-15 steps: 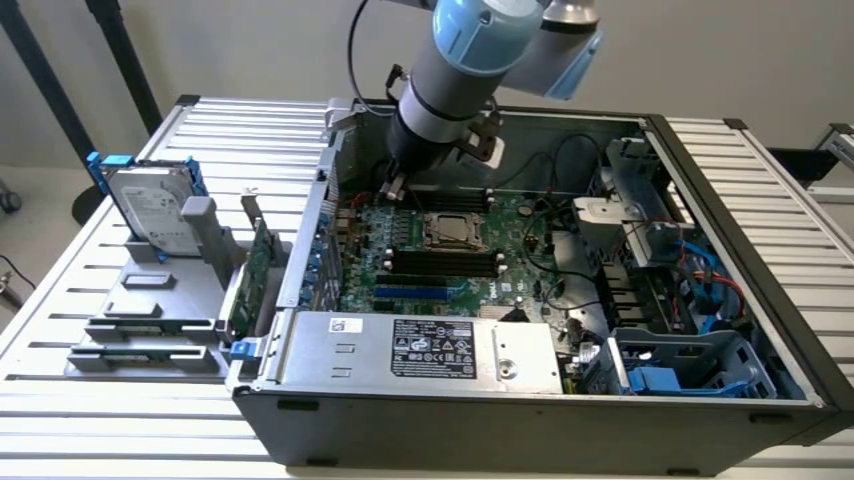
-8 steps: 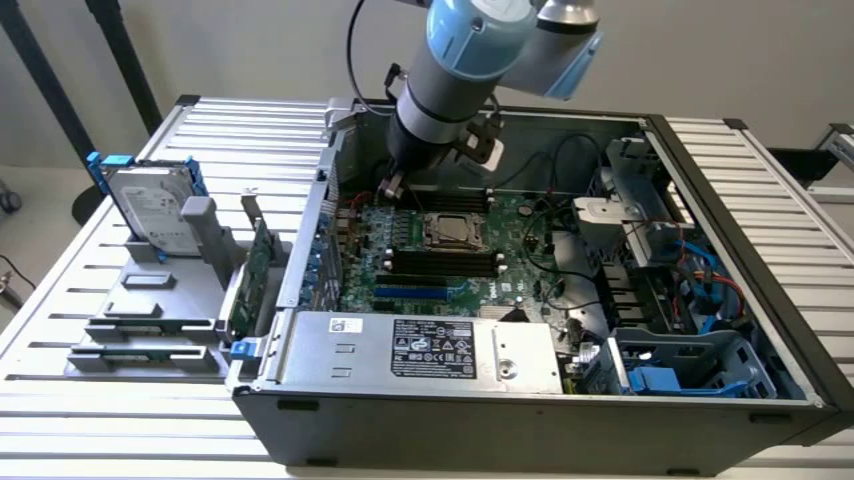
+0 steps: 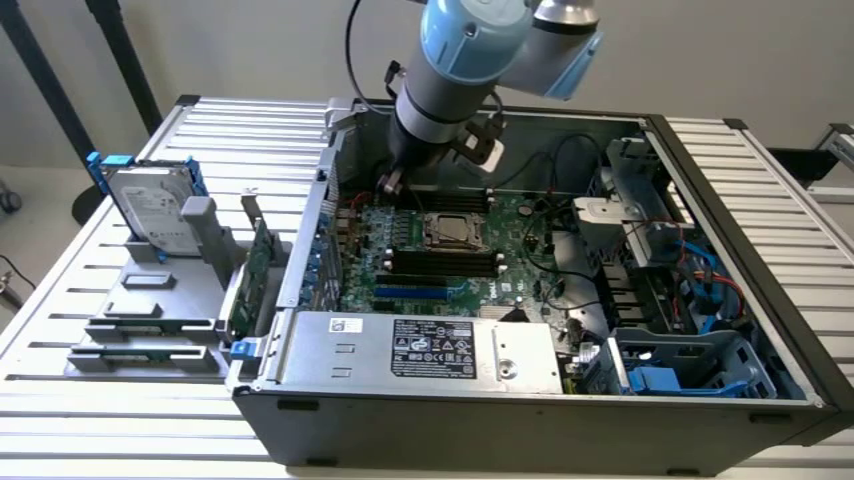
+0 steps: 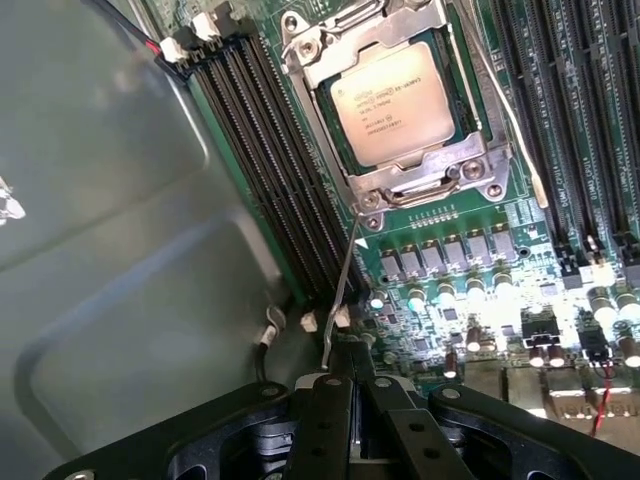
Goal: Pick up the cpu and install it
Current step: 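Install the first cpu locking lever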
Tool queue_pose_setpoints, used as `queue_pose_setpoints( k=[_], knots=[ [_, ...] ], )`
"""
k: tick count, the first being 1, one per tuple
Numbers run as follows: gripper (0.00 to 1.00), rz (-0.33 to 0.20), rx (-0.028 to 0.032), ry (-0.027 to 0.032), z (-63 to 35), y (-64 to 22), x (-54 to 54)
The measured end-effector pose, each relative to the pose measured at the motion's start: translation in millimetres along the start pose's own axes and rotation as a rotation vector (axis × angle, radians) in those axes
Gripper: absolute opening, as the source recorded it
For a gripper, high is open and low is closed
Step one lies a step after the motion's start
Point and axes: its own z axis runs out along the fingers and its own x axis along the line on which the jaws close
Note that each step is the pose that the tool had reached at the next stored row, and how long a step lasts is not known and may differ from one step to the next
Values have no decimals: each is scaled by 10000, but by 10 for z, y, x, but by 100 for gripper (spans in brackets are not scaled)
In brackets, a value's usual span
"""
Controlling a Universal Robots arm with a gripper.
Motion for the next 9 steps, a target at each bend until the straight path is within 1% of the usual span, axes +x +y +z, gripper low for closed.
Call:
queue_pose_setpoints(
  k=[2,6,9],
  knots=[
    [11,150,-41,107,-16,-7,6],
    [11,422,-122,286,-38,-16,15],
    [11,532,-134,400,-40,-14,14]
  ],
)
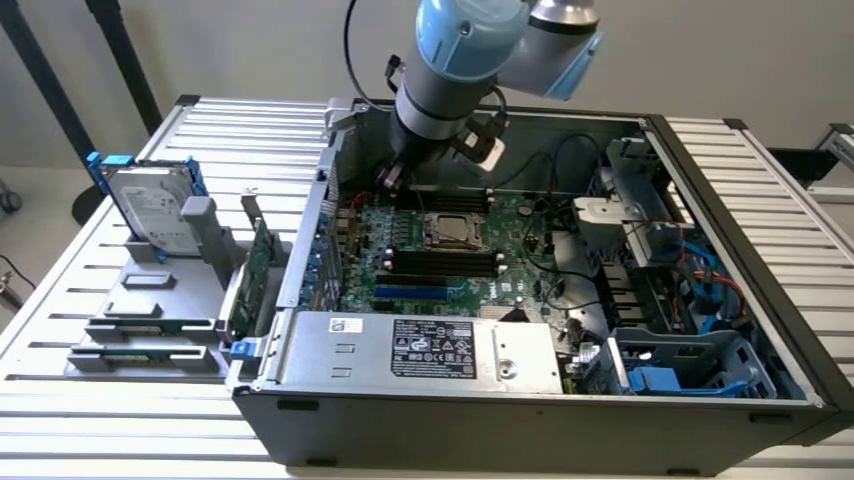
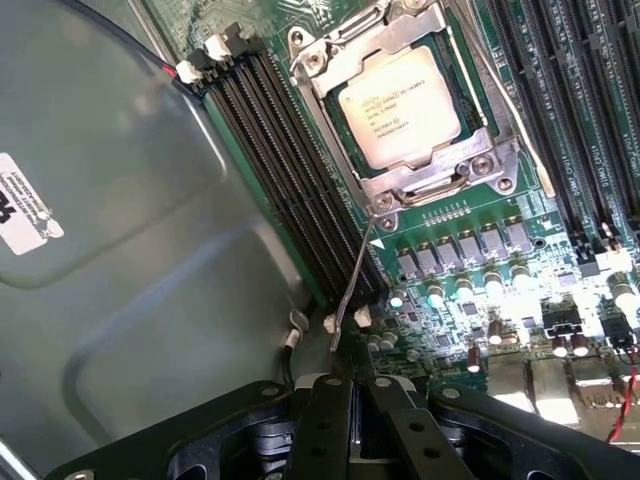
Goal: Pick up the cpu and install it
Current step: 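Install the first cpu locking lever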
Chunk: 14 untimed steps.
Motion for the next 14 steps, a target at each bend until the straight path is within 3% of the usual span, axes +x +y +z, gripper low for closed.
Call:
queue_pose_setpoints(
  k=[6,14],
  knots=[
    [11,51,54,185,-16,53,17],
    [11,63,71,239,-54,192,71]
  ],
)
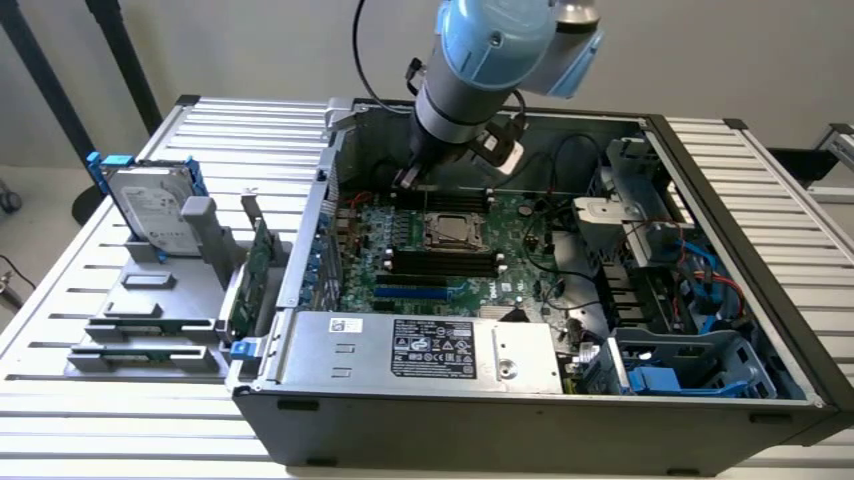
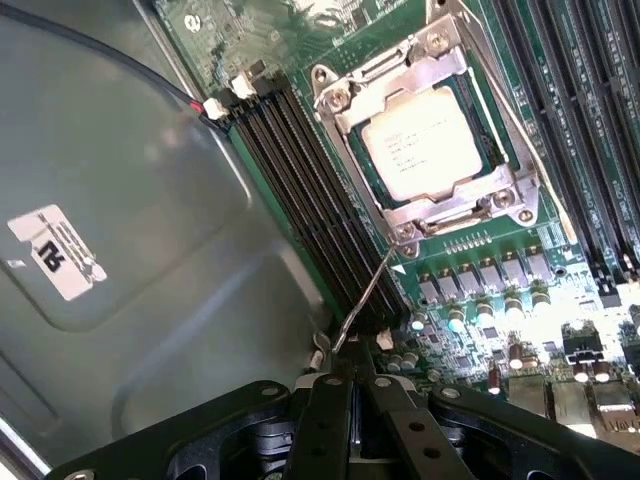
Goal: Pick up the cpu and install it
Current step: 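Install the first cpu locking lever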
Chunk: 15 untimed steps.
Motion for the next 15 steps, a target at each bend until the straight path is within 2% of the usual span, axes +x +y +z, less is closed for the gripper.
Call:
queue_pose_setpoints(
  k=[8,15],
  knots=[
    [11,30,4,54,-31,105,-6],
    [11,54,-79,106,64,160,-67]
  ],
)
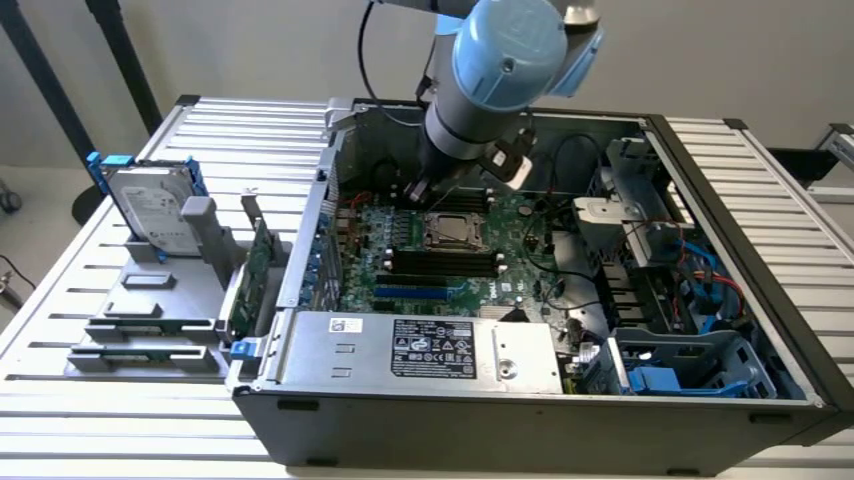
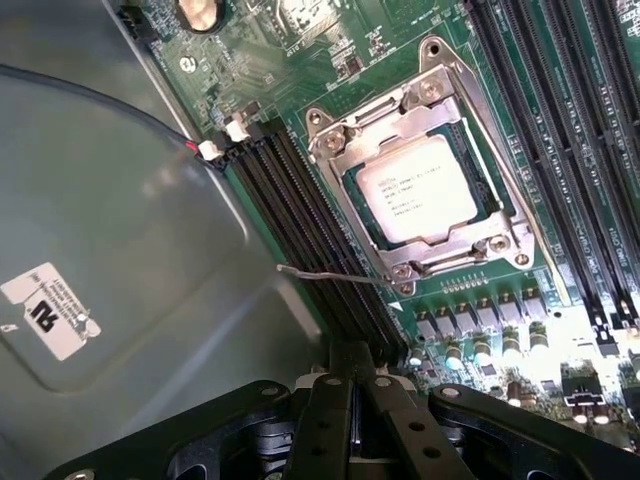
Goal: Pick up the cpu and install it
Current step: 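Install the first cpu locking lever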
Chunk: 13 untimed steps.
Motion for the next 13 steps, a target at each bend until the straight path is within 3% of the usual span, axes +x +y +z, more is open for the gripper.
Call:
queue_pose_setpoints(
  k=[3,9,13],
  knots=[
    [11,2,-55,-39,35,15,-15],
    [11,22,-264,-291,86,35,-33],
    [11,-1,-373,-344,127,44,-36]
  ],
)
